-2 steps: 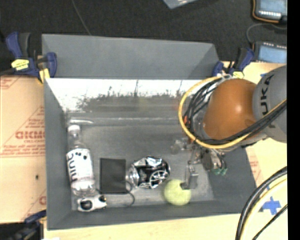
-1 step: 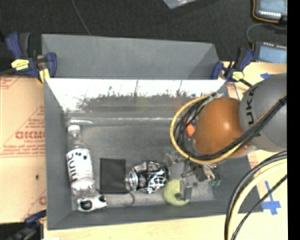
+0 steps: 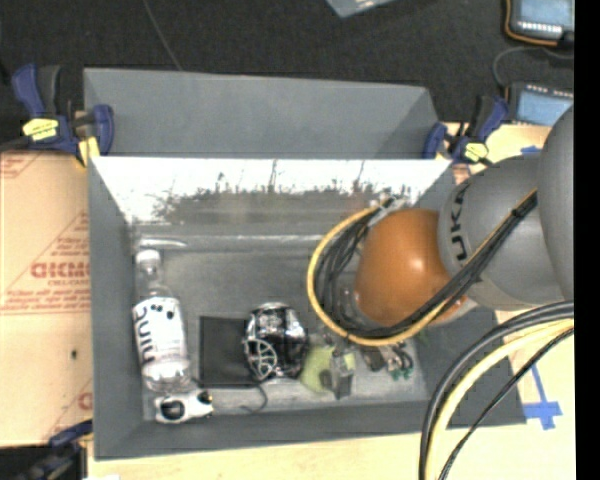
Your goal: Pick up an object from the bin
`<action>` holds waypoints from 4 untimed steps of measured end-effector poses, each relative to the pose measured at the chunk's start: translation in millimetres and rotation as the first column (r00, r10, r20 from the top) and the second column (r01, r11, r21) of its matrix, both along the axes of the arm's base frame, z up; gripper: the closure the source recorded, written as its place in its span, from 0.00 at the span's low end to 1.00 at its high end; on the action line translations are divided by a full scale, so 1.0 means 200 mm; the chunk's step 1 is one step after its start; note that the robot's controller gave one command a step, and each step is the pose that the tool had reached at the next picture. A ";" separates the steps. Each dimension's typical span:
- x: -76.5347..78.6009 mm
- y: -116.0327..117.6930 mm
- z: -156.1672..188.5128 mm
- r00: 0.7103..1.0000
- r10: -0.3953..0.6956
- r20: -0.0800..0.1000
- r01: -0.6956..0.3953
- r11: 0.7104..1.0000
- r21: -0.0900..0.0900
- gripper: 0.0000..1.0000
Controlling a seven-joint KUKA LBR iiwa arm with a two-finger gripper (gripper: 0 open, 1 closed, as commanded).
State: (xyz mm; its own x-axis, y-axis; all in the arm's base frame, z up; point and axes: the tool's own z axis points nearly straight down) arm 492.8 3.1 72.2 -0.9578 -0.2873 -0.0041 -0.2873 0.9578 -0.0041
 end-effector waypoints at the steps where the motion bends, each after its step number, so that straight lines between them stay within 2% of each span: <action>1: 0.00 0.00 0.00 1.000 0.001 0.000 -0.001 1.000 0.000 1.00; 2: -0.01 -0.01 0.21 1.000 -0.004 -0.005 0.004 1.000 0.000 1.00; 4: -0.02 -0.02 0.81 1.000 0.006 -0.003 -0.006 1.000 0.000 1.00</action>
Offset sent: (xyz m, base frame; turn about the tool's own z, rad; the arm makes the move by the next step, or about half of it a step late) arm -0.0020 -0.0029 0.1143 0.0116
